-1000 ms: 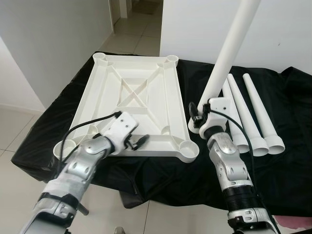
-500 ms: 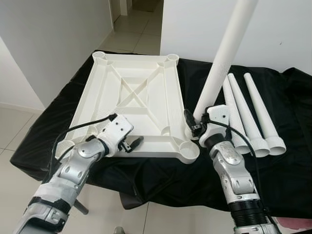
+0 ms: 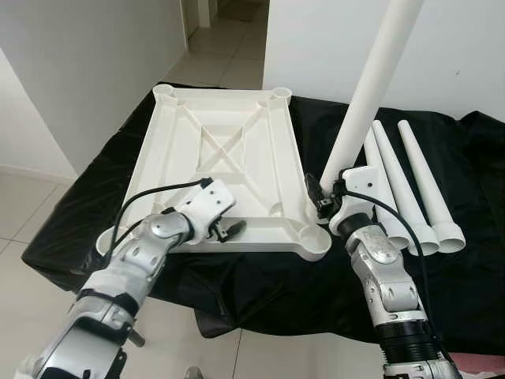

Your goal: Building children table

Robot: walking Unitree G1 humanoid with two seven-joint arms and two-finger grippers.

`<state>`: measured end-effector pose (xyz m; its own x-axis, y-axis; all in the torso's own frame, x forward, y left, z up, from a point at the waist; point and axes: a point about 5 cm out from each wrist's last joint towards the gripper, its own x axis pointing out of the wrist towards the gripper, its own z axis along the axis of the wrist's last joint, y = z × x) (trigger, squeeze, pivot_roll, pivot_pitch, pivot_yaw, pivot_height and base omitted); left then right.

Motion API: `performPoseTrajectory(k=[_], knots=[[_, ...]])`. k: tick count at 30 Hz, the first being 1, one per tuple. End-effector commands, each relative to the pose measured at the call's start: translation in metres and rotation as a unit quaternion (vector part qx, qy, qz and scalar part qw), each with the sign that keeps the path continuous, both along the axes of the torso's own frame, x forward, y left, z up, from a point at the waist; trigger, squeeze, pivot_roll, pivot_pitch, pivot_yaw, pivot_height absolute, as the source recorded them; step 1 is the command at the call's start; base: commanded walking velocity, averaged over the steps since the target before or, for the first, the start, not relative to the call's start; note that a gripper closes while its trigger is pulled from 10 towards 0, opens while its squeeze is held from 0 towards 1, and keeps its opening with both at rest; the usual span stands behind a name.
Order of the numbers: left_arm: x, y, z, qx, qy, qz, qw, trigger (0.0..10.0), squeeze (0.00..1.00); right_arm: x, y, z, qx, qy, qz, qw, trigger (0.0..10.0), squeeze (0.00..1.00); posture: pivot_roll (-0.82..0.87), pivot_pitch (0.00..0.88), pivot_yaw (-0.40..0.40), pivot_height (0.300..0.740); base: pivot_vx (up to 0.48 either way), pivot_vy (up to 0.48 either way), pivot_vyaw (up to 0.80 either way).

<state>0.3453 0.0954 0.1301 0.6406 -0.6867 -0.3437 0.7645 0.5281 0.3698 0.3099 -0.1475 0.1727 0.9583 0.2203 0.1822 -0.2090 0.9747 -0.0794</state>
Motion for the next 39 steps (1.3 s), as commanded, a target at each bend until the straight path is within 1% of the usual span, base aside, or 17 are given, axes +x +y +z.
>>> performPoseTrajectory(k=[1,4,7,10,14,15,16,19,21,23,26,27,29,33,35,36,39], knots=[[0.000,-0.004,-0.018,0.022,0.027,0.021,0.999,10.0,0.00,0.000,-0.003,0.008,0.005,-0.012,-0.007,1.000,10.0,0.00,0.00,0.073,0.004,0.740,0.000,0.000,0.00],[0.004,-0.009,-0.016,0.017,0.023,0.030,0.999,10.0,0.00,0.000,-0.004,0.008,0.005,-0.012,-0.007,1.000,10.0,0.00,0.00,0.073,0.004,0.740,0.000,0.000,0.00],[0.016,-0.023,-0.006,-0.004,0.012,0.059,0.998,10.0,0.00,-0.001,-0.004,0.008,0.006,-0.012,-0.007,1.000,10.0,0.00,-0.01,0.074,0.010,0.740,0.000,0.000,0.00],[0.020,-0.028,-0.001,-0.015,0.005,0.066,0.998,10.0,0.00,-0.001,-0.004,0.007,0.007,-0.011,-0.007,1.000,10.0,0.00,-0.01,0.072,0.010,0.740,0.000,0.000,0.00],[0.023,-0.029,0.004,-0.020,-0.003,0.067,0.998,10.0,0.00,-0.003,-0.004,0.005,0.006,-0.009,-0.006,1.000,10.0,0.00,-0.01,0.074,0.012,0.740,0.000,0.000,0.00],[0.022,-0.027,0.011,-0.049,-0.005,0.055,0.997,10.0,0.00,-0.006,-0.004,0.002,0.002,-0.007,-0.003,1.000,10.0,0.00,-0.01,0.075,0.014,0.740,0.000,0.000,0.00],[0.022,-0.027,0.011,-0.049,-0.005,0.055,0.997,10.0,0.00,-0.006,-0.004,0.002,0.002,-0.007,-0.003,1.000,10.0,0.00,-0.01,0.075,0.014,0.740,0.000,0.000,0.00],[0.017,-0.021,0.019,-0.075,-0.010,0.019,0.997,10.0,0.00,-0.008,-0.005,-0.001,0.002,-0.003,-0.002,1.000,10.0,0.00,-0.01,0.075,0.014,0.740,0.000,0.000,0.00],[0.017,-0.021,0.019,-0.075,-0.010,0.019,0.997,10.0,0.00,-0.008,-0.005,-0.001,0.002,-0.003,-0.002,1.000,10.0,0.00,-0.01,0.075,0.014,0.740,0.000,0.000,0.00],[0.013,-0.013,0.023,-0.089,-0.011,-0.004,0.996,10.0,0.00,-0.008,-0.006,-0.003,0.002,0.000,-0.004,1.000,10.0,0.00,0.00,0.076,0.012,0.740,0.000,0.000,0.00],[0.010,-0.008,0.024,-0.098,-0.004,-0.014,0.995,10.0,0.00,-0.008,-0.007,-0.005,0.001,0.003,-0.008,1.000,10.0,0.00,0.00,0.076,0.011,0.740,0.000,0.000,0.00],[0.003,0.008,0.030,-0.107,-0.002,-0.036,0.994,10.0,0.00,-0.008,-0.009,-0.008,-0.001,0.009,-0.010,1.000,10.0,0.00,0.01,0.074,0.006,0.740,0.000,0.000,0.00],[-0.002,0.015,0.036,-0.116,-0.002,-0.047,0.992,10.0,0.00,-0.008,-0.010,-0.010,-0.005,0.012,-0.008,1.000,10.0,0.00,0.01,0.073,0.004,0.740,0.000,0.000,0.00],[-0.005,0.016,0.042,-0.133,0.000,-0.056,0.990,10.0,0.00,-0.009,-0.010,-0.011,-0.006,0.014,-0.003,1.000,10.0,0.00,0.02,0.069,0.000,0.740,0.000,0.000,0.00],[-0.011,0.012,0.053,-0.164,-0.001,-0.077,0.983,10.0,0.00,-0.010,-0.010,-0.011,-0.008,0.014,0.002,1.000,10.0,0.00,0.02,0.066,-0.005,0.740,0.000,0.000,0.00],[-0.011,0.012,0.053,-0.164,-0.001,-0.077,0.983,10.0,0.00,-0.010,-0.010,-0.011,-0.008,0.014,0.002,1.000,10.0,0.00,0.02,0.066,-0.005,0.740,0.000,0.000,0.00],[-0.019,0.006,0.058,-0.175,-0.005,-0.099,0.980,10.0,0.00,-0.012,-0.011,-0.013,-0.012,0.017,0.004,1.000,10.0,0.00,0.02,0.062,-0.008,0.740,0.000,0.000,0.00]])
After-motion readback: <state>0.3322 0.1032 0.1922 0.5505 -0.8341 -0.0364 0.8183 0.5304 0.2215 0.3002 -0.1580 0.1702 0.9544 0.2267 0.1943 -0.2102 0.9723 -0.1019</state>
